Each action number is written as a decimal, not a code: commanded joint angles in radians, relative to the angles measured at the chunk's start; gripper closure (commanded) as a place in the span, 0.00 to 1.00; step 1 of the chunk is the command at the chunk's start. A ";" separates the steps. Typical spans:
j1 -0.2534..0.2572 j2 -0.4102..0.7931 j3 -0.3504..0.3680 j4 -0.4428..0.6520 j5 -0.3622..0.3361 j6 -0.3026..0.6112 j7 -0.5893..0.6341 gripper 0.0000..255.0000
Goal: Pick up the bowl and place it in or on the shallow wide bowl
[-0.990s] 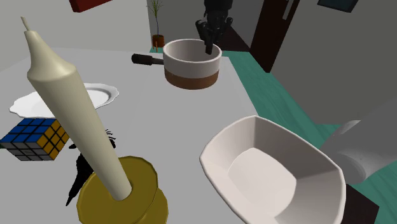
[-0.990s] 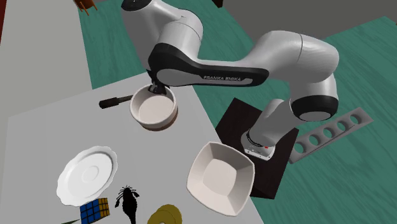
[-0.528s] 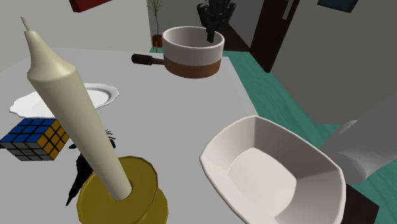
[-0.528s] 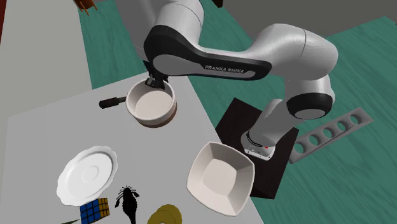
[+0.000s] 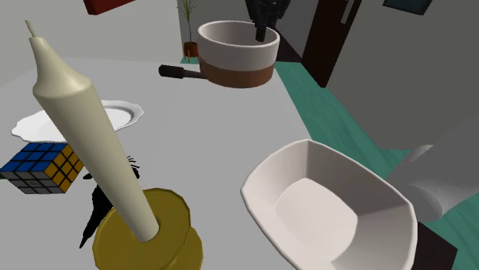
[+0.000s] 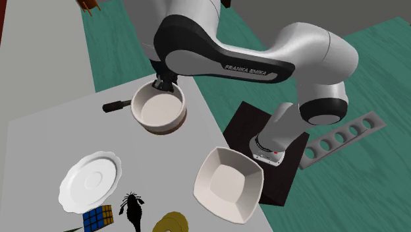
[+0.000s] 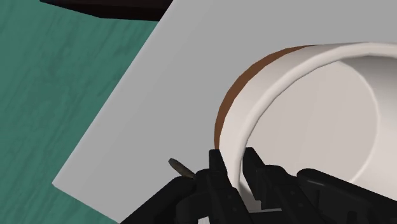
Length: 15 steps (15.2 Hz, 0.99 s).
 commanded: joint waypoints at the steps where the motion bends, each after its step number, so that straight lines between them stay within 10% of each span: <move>1: 0.007 -0.068 -0.001 -0.057 0.025 -0.006 0.009 1.00; 15: 0.098 -0.440 0.046 -0.286 0.185 -0.119 0.156 1.00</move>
